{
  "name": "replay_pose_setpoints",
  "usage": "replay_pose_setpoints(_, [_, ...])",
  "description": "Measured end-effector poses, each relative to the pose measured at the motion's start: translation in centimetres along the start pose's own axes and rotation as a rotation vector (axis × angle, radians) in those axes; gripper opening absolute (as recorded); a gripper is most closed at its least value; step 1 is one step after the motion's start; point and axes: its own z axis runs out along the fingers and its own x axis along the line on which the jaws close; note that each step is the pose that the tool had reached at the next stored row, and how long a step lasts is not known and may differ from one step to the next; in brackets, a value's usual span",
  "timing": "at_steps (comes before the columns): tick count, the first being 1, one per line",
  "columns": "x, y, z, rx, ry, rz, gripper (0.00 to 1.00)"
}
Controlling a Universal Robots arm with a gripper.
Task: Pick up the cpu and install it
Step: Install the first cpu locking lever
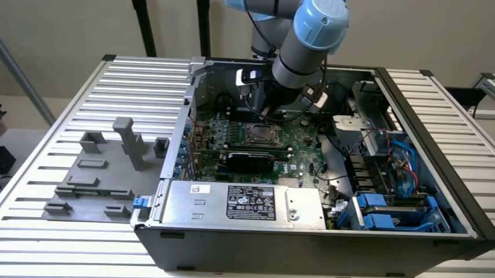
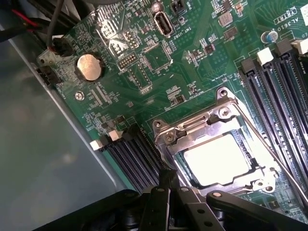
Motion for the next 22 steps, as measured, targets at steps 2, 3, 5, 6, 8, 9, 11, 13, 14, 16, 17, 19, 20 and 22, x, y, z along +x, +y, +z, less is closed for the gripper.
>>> replay_pose_setpoints(2, [0.0, 0.06, 0.08, -0.0034, -0.0036, 0.004, 0.11])
replay_pose_setpoints(3, [0.0, 0.08, 0.12, -0.0049, -0.0052, 0.005, 0.11])
replay_pose_setpoints(5, [0.0, 0.14, 0.18, -0.0066, -0.0071, 0.008, 0.11])
replay_pose_setpoints(6, [0.0, 0.19, 0.21, -0.0069, -0.0073, 0.008, 0.11])
replay_pose_setpoints(8, [0.1, 0.33, 0.24, -0.0072, -0.0072, 0.009, 0.11])
replay_pose_setpoints(9, [0.2, 0.43, 0.25, -0.0072, -0.0070, 0.010, 0.11])
replay_pose_setpoints(11, [0.3, 0.66, 0.26, -0.0073, -0.0067, 0.010, 0.11])
replay_pose_setpoints(13, [0.5, 0.92, 0.25, -0.0073, -0.0064, 0.010, 0.11])
replay_pose_setpoints(14, [0.5, 1.03, 0.25, -0.0071, -0.0065, 0.010, 0.11])
replay_pose_setpoints(16, [0.6, 1.20, 0.24, -0.0071, -0.0066, 0.010, 0.11])
replay_pose_setpoints(17, [0.7, 1.23, 0.23, -0.0072, -0.0066, 0.010, 0.11])
replay_pose_setpoints(19, [0.7, 1.23, 0.22, -0.0070, -0.0064, 0.011, 0.11])
replay_pose_setpoints(20, [0.7, 1.22, 0.17, -0.0067, -0.0067, 0.011, 0.11])
replay_pose_setpoints(22, [0.7, 1.14, -0.08, -0.0057, -0.0069, 0.011, 0.11])
